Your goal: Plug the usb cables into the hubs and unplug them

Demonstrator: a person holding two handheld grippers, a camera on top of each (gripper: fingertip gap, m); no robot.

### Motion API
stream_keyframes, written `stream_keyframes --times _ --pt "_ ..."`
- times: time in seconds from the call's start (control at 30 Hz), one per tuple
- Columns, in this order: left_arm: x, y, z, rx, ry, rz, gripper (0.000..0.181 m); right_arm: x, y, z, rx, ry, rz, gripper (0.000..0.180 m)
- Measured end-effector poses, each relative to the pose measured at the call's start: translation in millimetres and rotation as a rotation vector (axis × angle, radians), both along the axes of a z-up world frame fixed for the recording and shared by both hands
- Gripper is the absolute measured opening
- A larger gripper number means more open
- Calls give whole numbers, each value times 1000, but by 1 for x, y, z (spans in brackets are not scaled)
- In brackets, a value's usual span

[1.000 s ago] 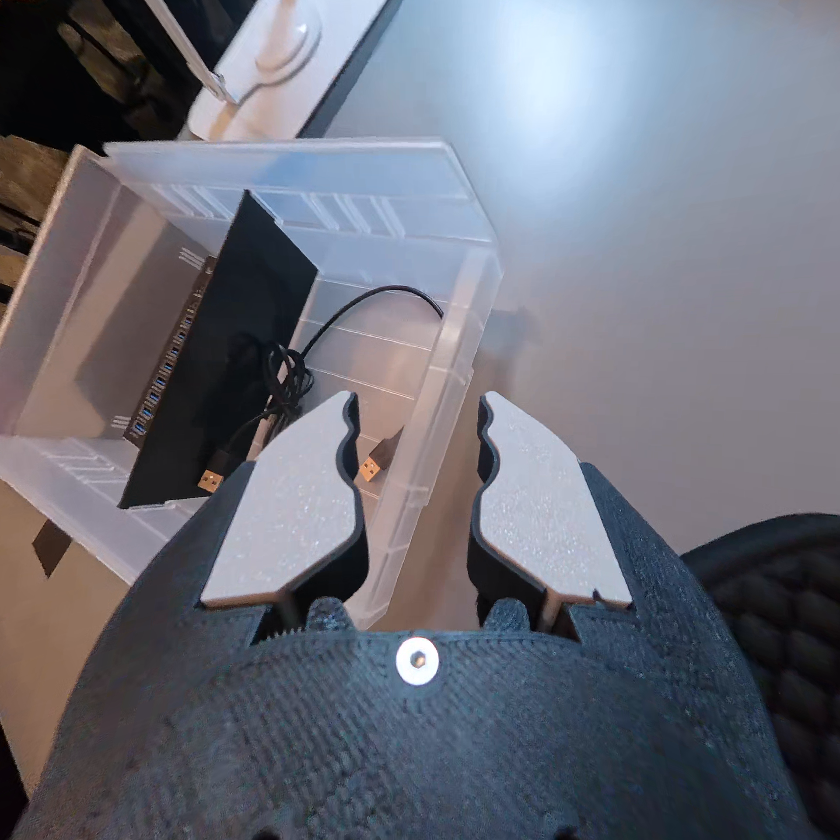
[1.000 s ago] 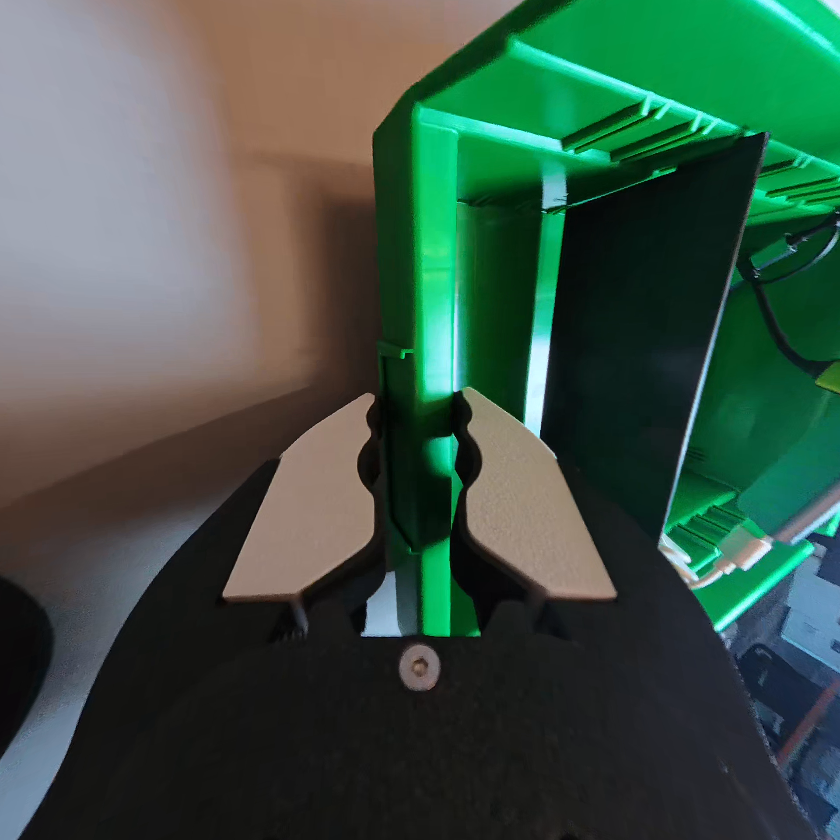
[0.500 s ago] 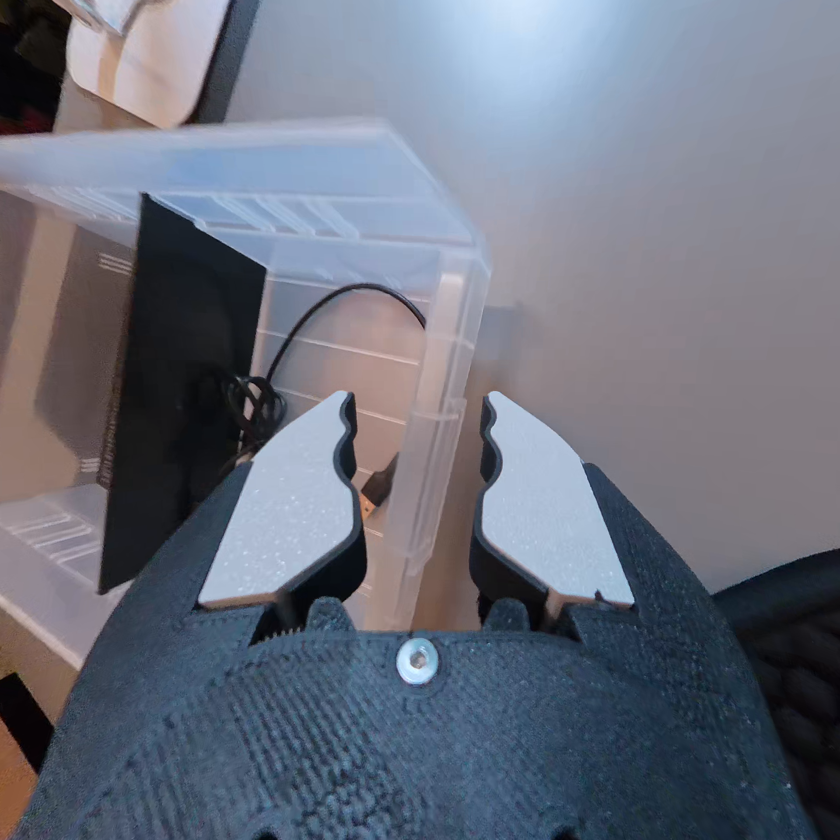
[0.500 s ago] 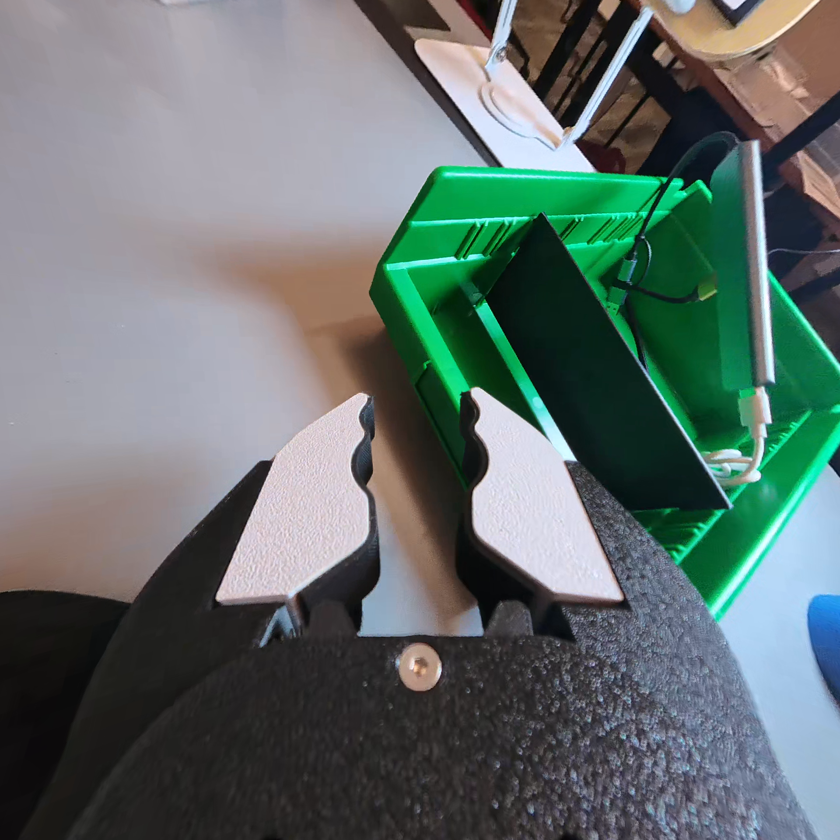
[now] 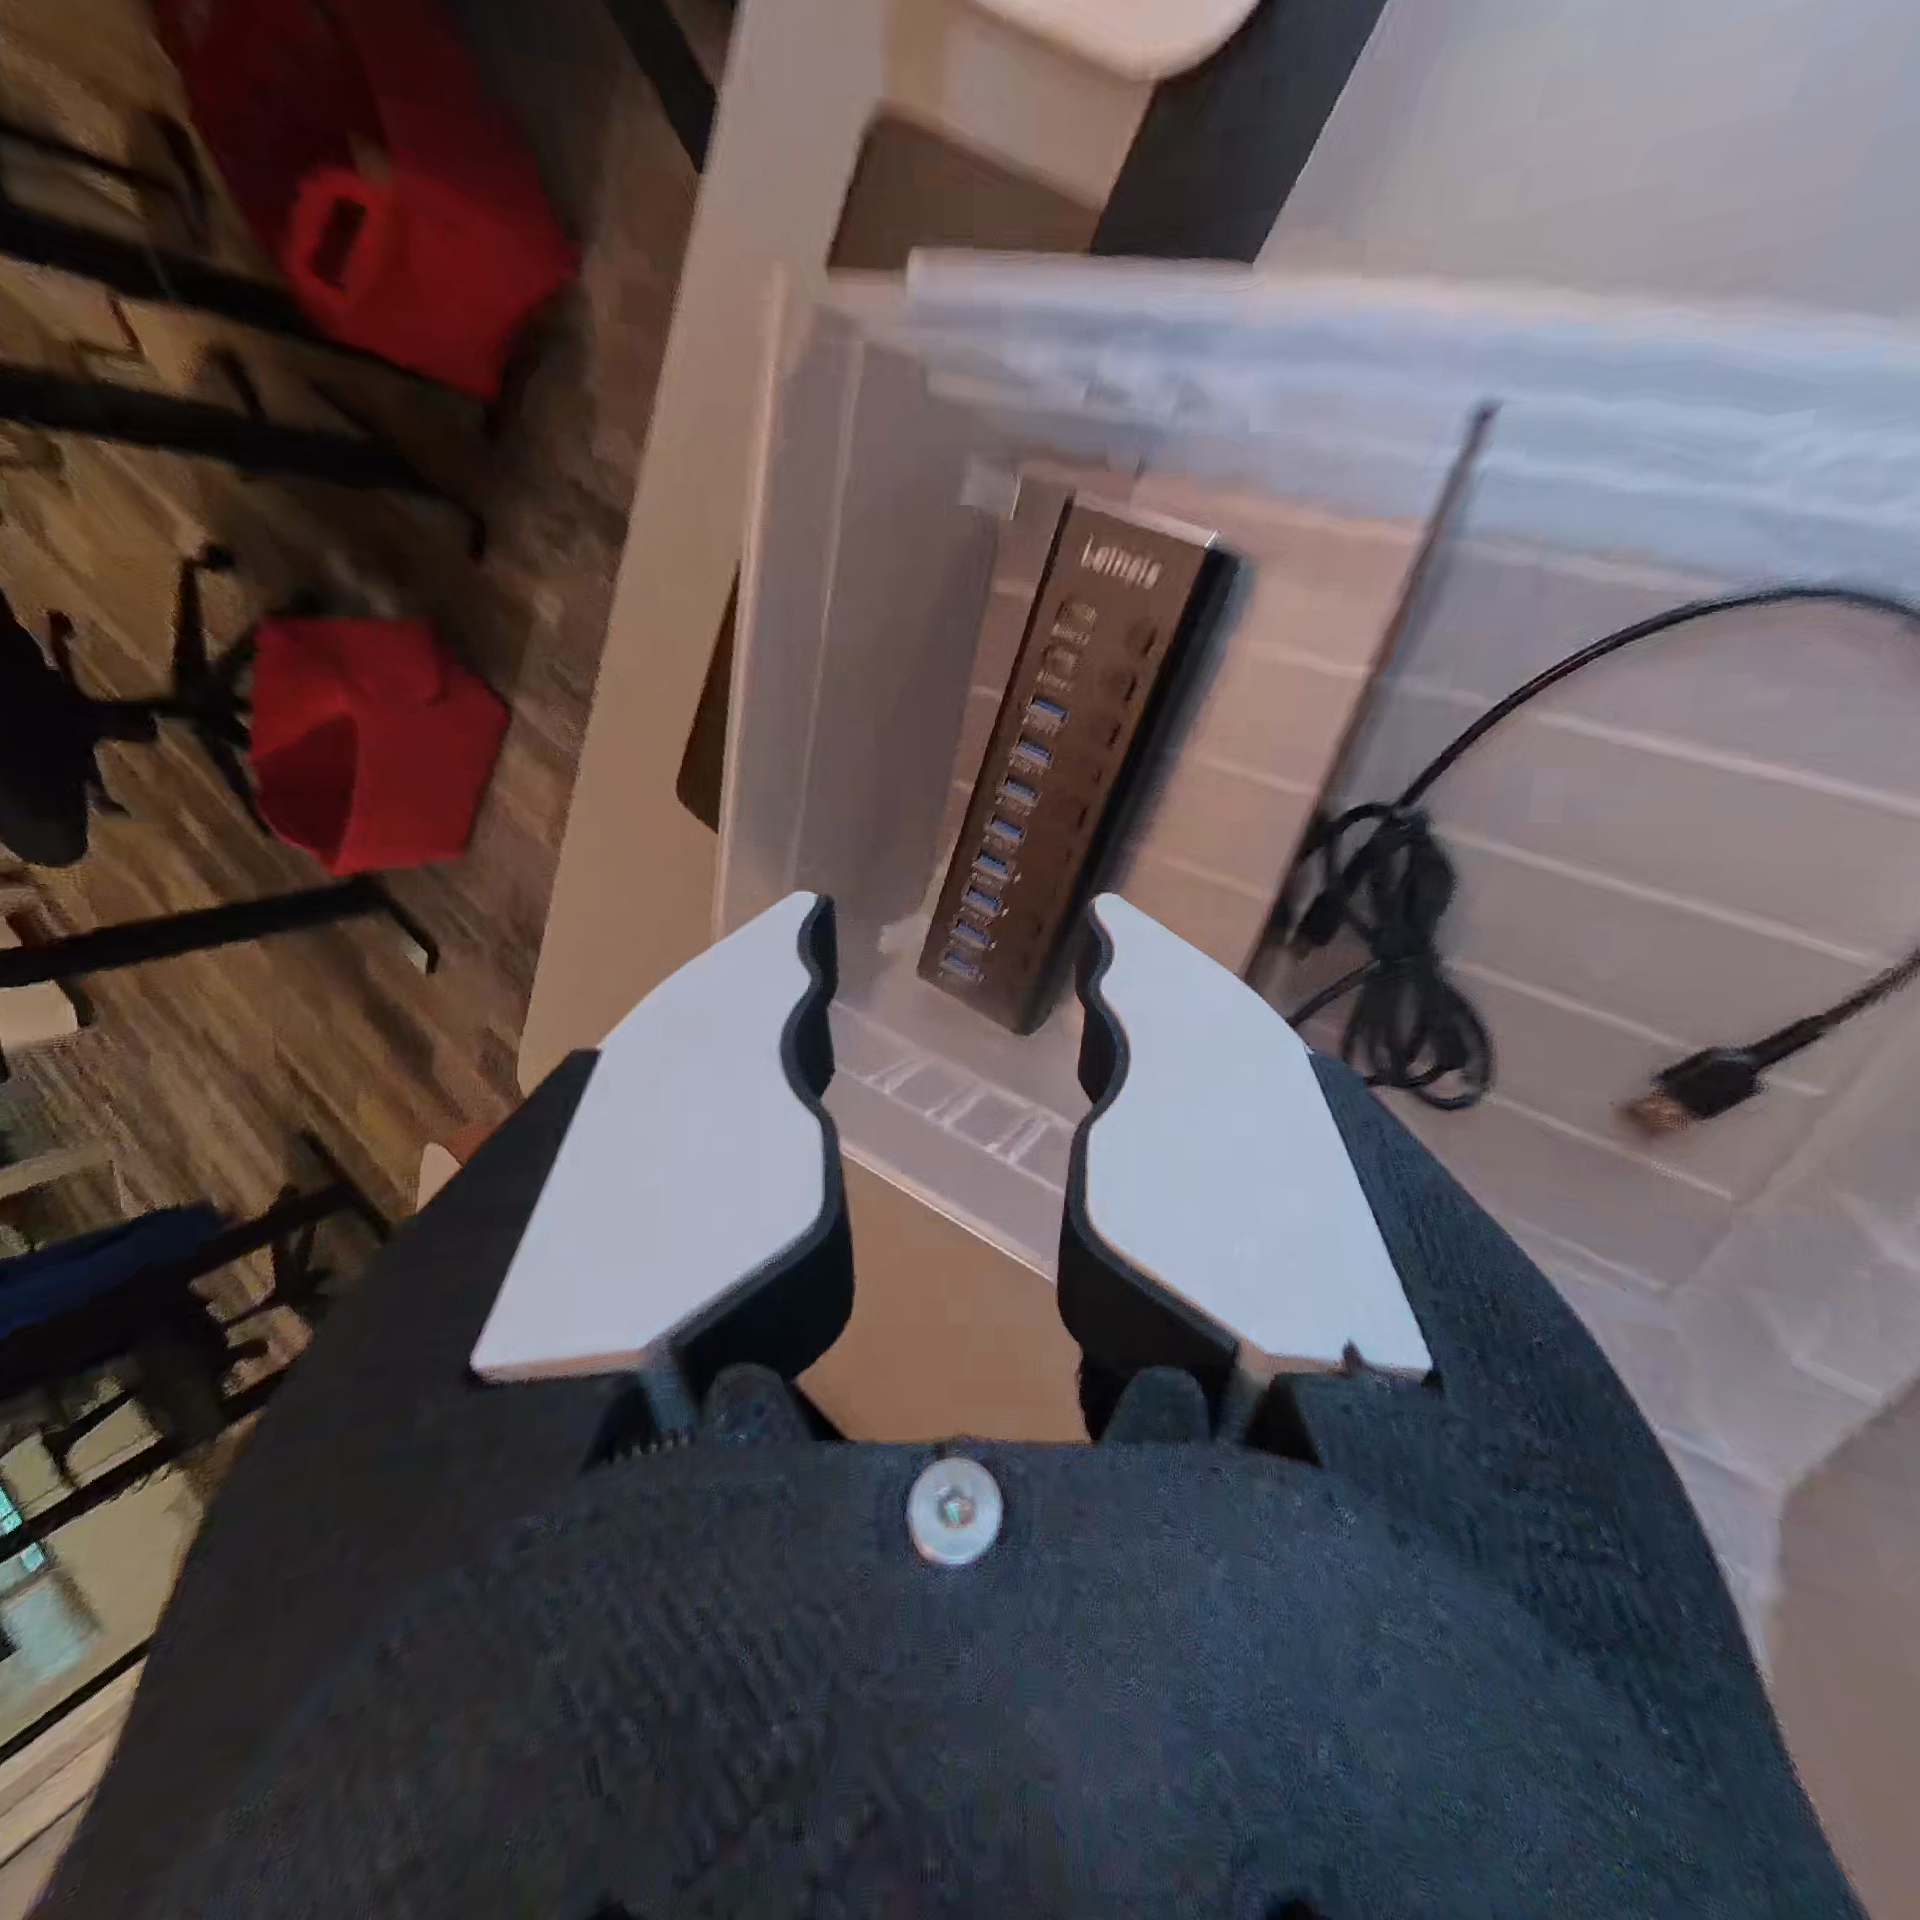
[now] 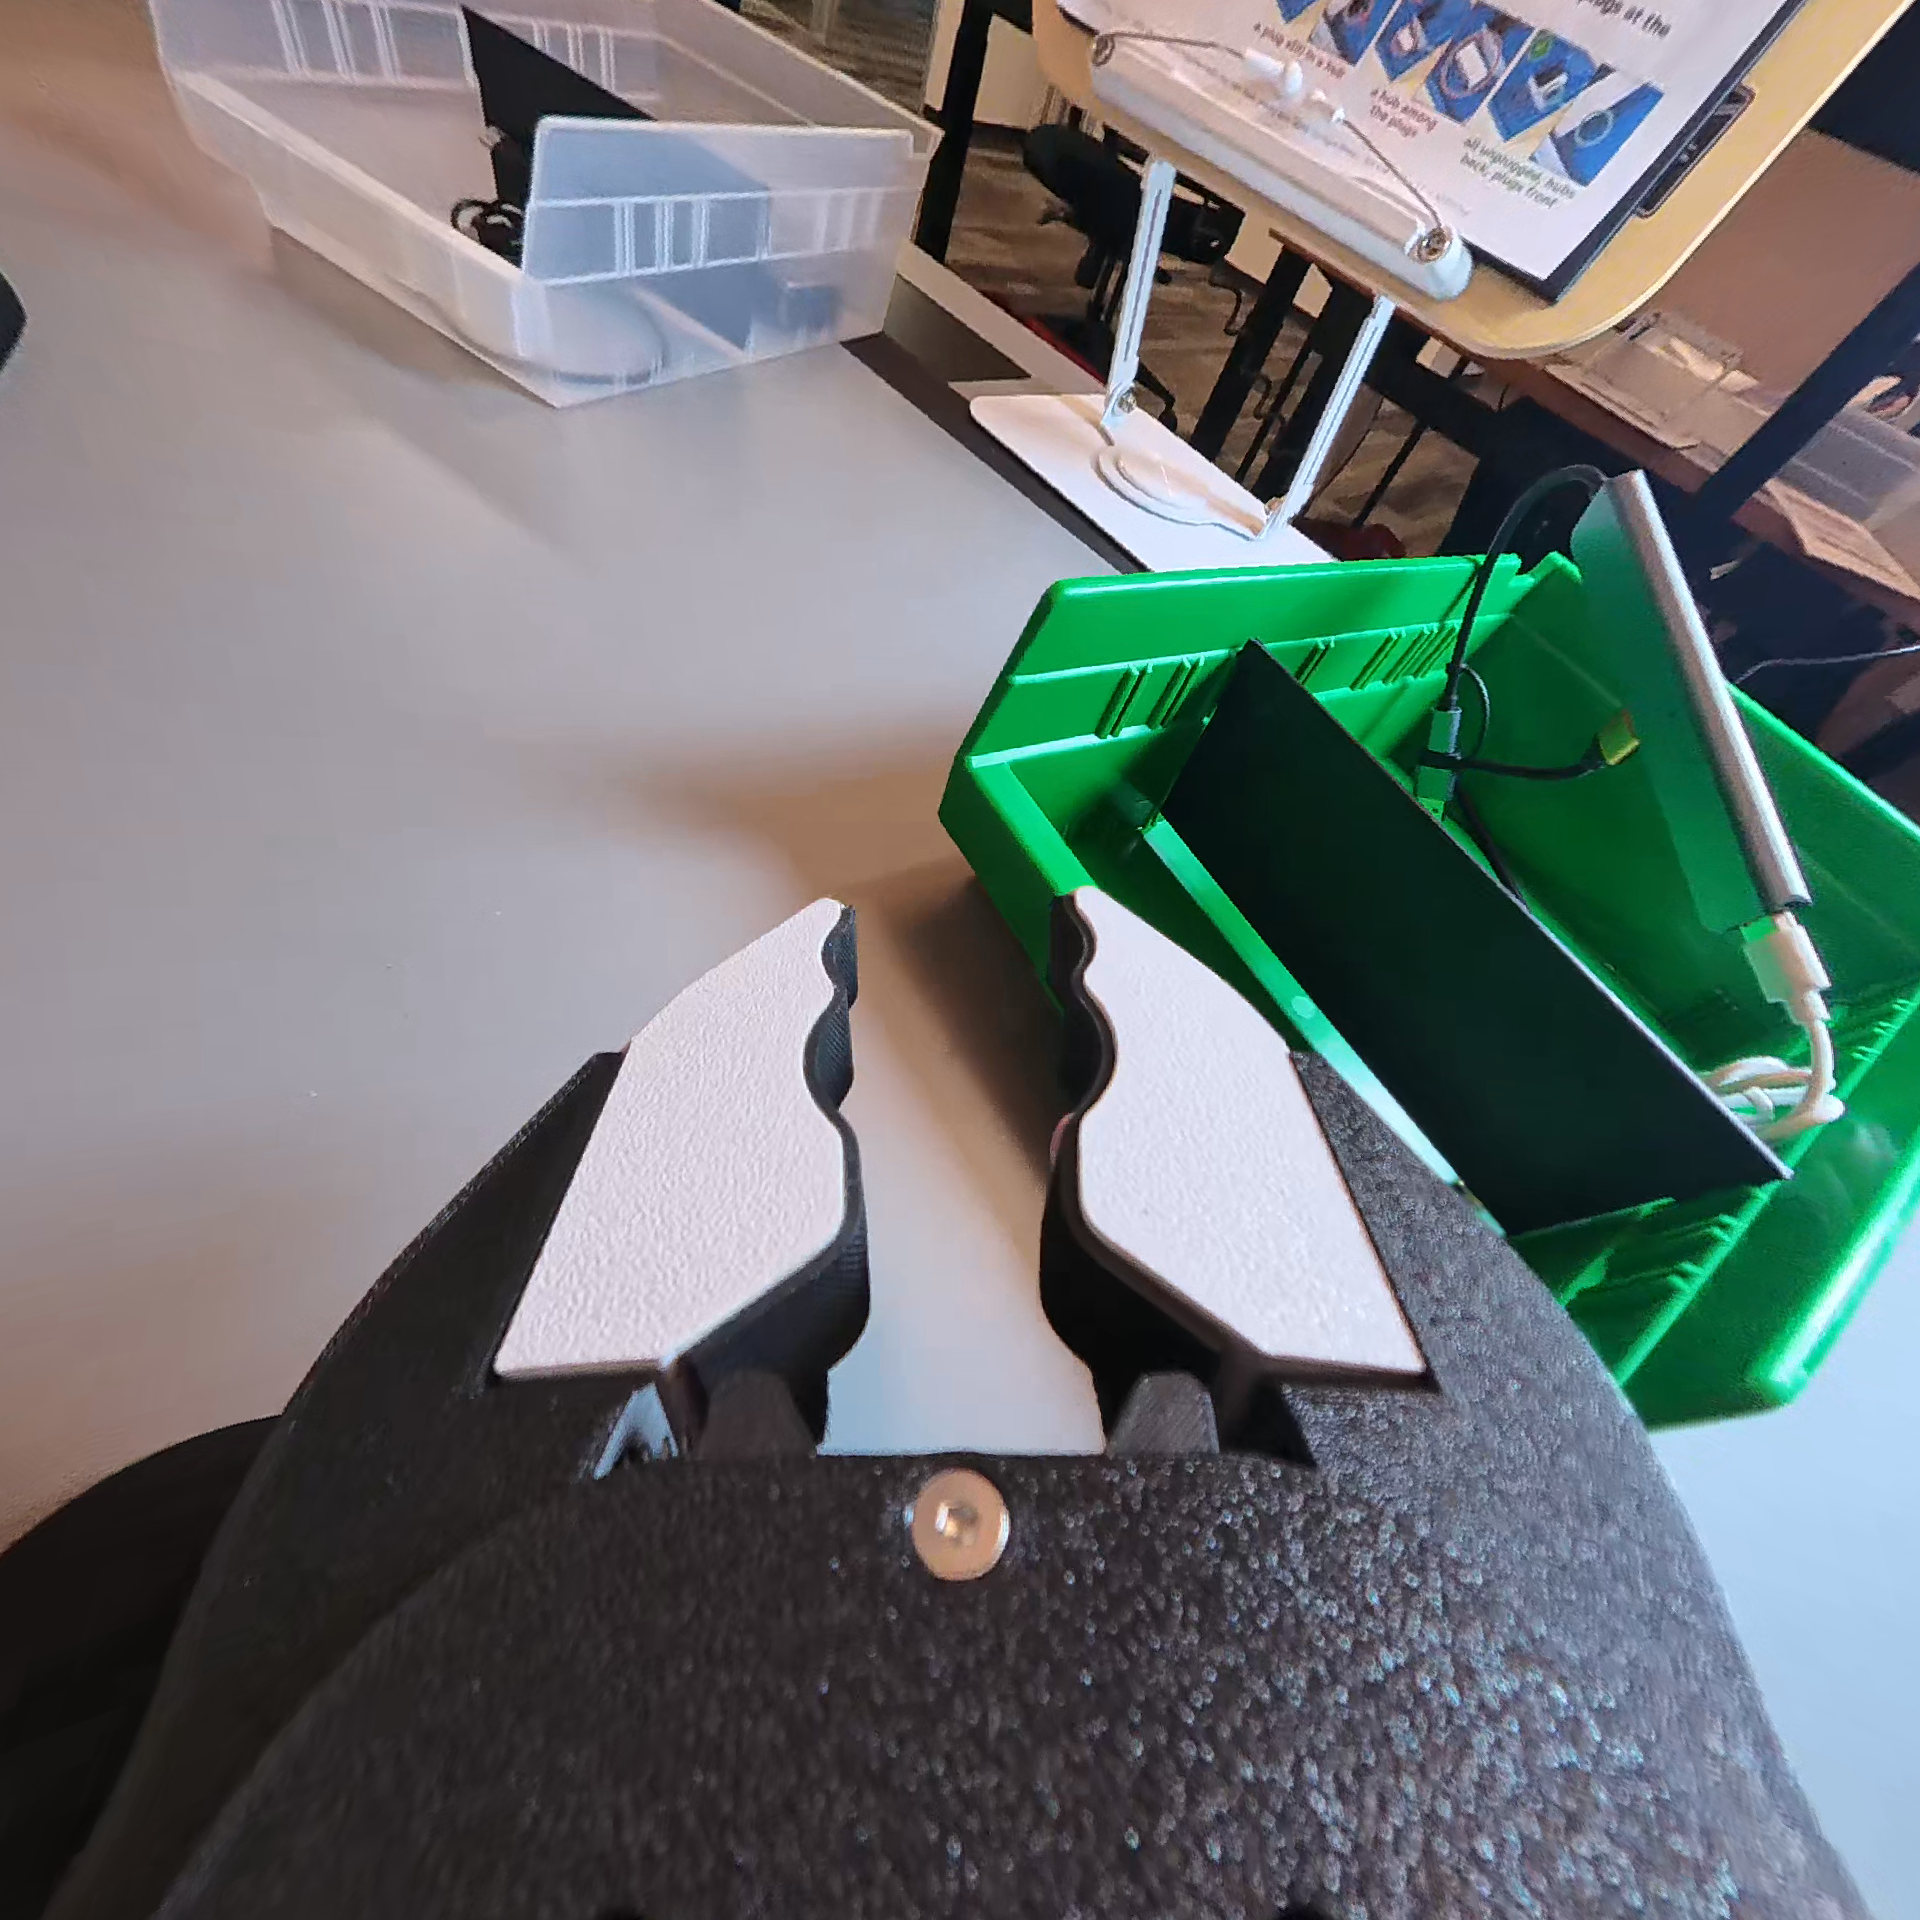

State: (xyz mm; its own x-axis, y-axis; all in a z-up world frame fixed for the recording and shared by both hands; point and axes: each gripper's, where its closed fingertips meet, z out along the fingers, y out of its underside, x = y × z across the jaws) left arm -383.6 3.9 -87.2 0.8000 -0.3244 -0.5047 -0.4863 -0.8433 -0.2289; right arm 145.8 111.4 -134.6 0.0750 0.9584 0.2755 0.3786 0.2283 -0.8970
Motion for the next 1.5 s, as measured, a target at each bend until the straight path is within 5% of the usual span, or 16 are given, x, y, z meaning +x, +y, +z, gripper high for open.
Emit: stream_keyframes --times 0.03,0.27,0.33,0.47,0.7,0.93,1.13,1.3,1.5 --pt "-13 3 -14 -64 16 6 44 2 0 0 -5 14 -9 36" --pt "-49 19 -106 -364 -24 -46 46 14 10 16 -148 230 -75 44" --pt "-51 22 -115 -404 -60 -73 39 15 18 20 -212 293 -90 50" --pt "-40 15 -118 -506 -226 -68 60 10 25 13 -270 304 -88 54" --pt "-43 5 -145 -615 -189 -129 66 4 20 6 -228 274 -65 52" --pt "-37 12 -118 -378 -171 -132 59 8 17 3 -214 272 -65 51" --pt "2 16 1 84 -80 -175 59 4 6 11 -179 291 -9 49" --pt "121 7 66 382 -132 -300 59 -22 -25 31 -132 280 108 50" --pt "316 -8 35 498 -367 -522 59 -83 -97 71 -195 275 297 60"
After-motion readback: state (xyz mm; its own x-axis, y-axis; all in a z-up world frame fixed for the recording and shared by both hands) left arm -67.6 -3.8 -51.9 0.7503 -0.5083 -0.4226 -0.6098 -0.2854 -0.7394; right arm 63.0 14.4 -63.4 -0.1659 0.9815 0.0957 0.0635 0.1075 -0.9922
